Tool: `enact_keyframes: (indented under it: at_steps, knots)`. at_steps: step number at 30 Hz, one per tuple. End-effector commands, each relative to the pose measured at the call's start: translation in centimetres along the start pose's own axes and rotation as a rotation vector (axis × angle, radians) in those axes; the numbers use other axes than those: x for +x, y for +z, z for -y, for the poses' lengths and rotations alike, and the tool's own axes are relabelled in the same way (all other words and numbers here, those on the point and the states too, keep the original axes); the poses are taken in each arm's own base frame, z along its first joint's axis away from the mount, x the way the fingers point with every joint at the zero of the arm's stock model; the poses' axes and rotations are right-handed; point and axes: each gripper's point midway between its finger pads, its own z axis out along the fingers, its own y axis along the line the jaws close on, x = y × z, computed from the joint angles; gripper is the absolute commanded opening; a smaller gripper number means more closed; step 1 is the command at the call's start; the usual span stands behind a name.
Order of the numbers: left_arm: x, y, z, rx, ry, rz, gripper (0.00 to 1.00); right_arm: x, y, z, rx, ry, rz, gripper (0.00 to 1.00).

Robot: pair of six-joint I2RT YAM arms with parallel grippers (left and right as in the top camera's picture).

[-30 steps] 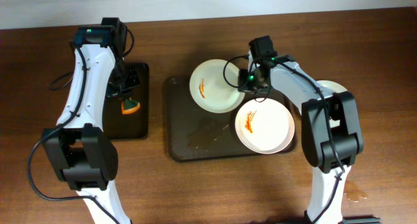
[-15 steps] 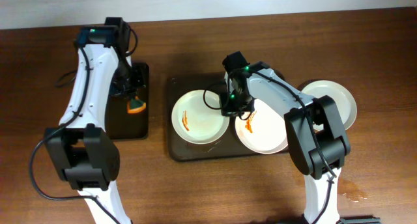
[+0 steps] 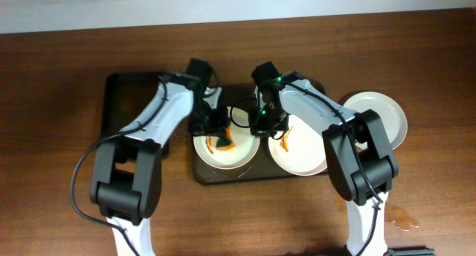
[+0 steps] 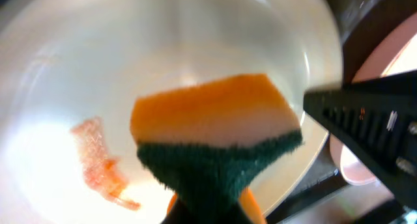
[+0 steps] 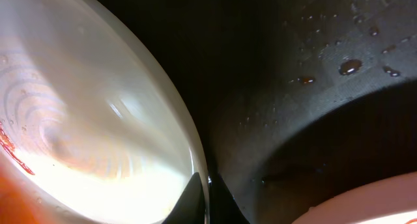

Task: Clean dirty plates on tray and stack at the side
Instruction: 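Scrub the top plate with the sponge in the left gripper, then carry the top plate with the right gripper and set it beside the first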

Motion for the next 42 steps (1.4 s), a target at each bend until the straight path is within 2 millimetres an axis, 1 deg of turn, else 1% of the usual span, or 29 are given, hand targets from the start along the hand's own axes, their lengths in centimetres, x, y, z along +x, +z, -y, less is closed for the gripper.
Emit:
enact_keyframes:
  at_steps: [1, 3, 4, 6, 7, 8, 9, 10, 13, 14, 15, 18, 19, 20, 23, 25, 26, 27, 29, 31, 32, 34, 35, 36, 37, 38, 40, 41, 42]
  knots:
    - [1.3, 2.6, 0.2, 0.034, -0.035, 0.003, 0.00, 0.7, 1.1, 0.6, 0.035, 0.011, -0.025, 0.04]
    - [1.7, 3.1, -1.0, -0.018, -0.042, 0.004, 0.00, 0.7, 1.1, 0.5, 0.033, 0.010, -0.021, 0.04]
    - [1.7, 3.3, -2.3, -0.085, -0.046, 0.014, 0.00, 0.6, 1.1, 0.5, 0.033, 0.009, -0.018, 0.04]
    - [1.6, 3.1, -5.8, -0.275, -0.064, 0.053, 0.00, 0.5, 1.1, 0.5, 0.032, 0.008, -0.017, 0.04]
    - [1.5, 2.8, -7.0, -0.342, -0.069, 0.067, 0.00, 0.5, 1.1, 0.5, 0.032, 0.009, -0.017, 0.04]
    - [1.2, 2.4, -8.1, -0.408, -0.068, 0.088, 0.00, 0.6, 1.1, 0.5, 0.032, 0.008, -0.017, 0.04]
    - [0.7, 1.5, -9.8, -0.521, -0.066, 0.123, 0.00, 0.6, 1.1, 0.5, 0.033, 0.009, -0.018, 0.04]
    - [0.5, 0.8, -10.8, -0.587, -0.066, 0.138, 0.00, 0.6, 1.1, 0.5, 0.033, 0.009, -0.019, 0.04]
    - [0.0, -0.9, -12.6, -0.725, -0.067, 0.180, 0.00, 0.6, 1.1, 0.5, 0.033, 0.009, -0.018, 0.04]
    - [-0.3, -1.4, -12.6, -0.745, -0.065, 0.192, 0.00, 0.6, 1.1, 0.5, 0.033, 0.009, -0.018, 0.04]
    - [-0.9, -2.5, -12.1, -0.747, -0.065, 0.206, 0.00, 0.6, 1.1, 0.5, 0.033, 0.008, -0.018, 0.04]
    - [-2.7, -6.0, -10.0, -0.722, -0.071, 0.277, 0.00, 0.4, 1.1, 0.7, 0.043, 0.008, -0.011, 0.04]
    - [-3.4, -7.4, -8.9, -0.694, -0.076, 0.316, 0.00, 0.4, 1.1, 0.7, 0.046, 0.007, -0.010, 0.04]
    - [-3.8, -8.1, -7.7, -0.641, -0.074, 0.342, 0.00, 0.4, 1.1, 0.7, 0.046, 0.007, -0.010, 0.04]
    - [-3.2, -6.0, -4.5, -0.422, -0.061, 0.272, 0.00, 0.4, 1.1, 0.7, 0.042, 0.008, -0.011, 0.04]
    - [-2.5, -4.0, -1.8, -0.248, -0.046, 0.217, 0.00, 0.5, 1.1, 0.6, 0.038, 0.008, -0.013, 0.04]
    - [-2.3, -3.2, -0.9, -0.187, -0.039, 0.200, 0.00, 0.5, 1.1, 0.5, 0.034, 0.008, -0.014, 0.04]
    - [-1.6, -2.0, -0.7, -0.154, -0.041, 0.173, 0.00, 0.5, 1.1, 0.5, 0.034, 0.008, -0.014, 0.04]
    - [-0.6, 0.0, -1.7, -0.168, -0.064, 0.140, 0.00, 0.5, 1.1, 0.5, 0.034, 0.008, -0.014, 0.04]
    - [-0.3, 1.6, -2.5, -0.180, -0.071, 0.116, 0.00, 0.5, 1.1, 0.5, 0.035, 0.008, -0.014, 0.04]
    - [-0.5, 2.1, -3.4, -0.216, -0.075, 0.118, 0.00, 0.5, 1.1, 0.5, 0.035, 0.008, -0.014, 0.04]
    - [-1.0, 1.7, -5.9, -0.362, -0.081, 0.155, 0.00, 0.5, 1.1, 0.5, 0.035, 0.008, -0.014, 0.04]
    - [-1.3, 0.4, -8.6, -0.523, -0.086, 0.191, 0.00, 0.5, 1.1, 0.6, 0.036, 0.007, -0.013, 0.04]
    - [-1.2, -0.7, -9.7, -0.597, -0.091, 0.198, 0.00, 0.4, 1.1, 0.7, 0.043, 0.007, -0.011, 0.04]
    - [-1.1, -2.5, -10.6, -0.683, -0.099, 0.192, 0.00, 0.3, 1.1, 0.7, 0.046, 0.007, -0.007, 0.04]
    - [-1.2, -4.1, -10.8, -0.721, -0.114, 0.192, 0.00, 0.1, 1.1, 0.7, 0.046, 0.004, 0.003, 0.04]
    - [-2.2, -9.6, -10.3, -0.796, -0.136, 0.242, 0.00, -0.4, 0.9, 0.8, 0.059, -0.004, 0.029, 0.04]
    - [-2.6, -11.6, -9.9, -0.822, -0.136, 0.270, 0.00, -0.3, 0.6, 0.8, 0.063, -0.004, 0.031, 0.04]
    - [-2.9, -14.7, -9.2, -0.841, -0.175, 0.326, 0.00, -0.1, -0.2, 0.6, 0.064, -0.004, 0.030, 0.04]
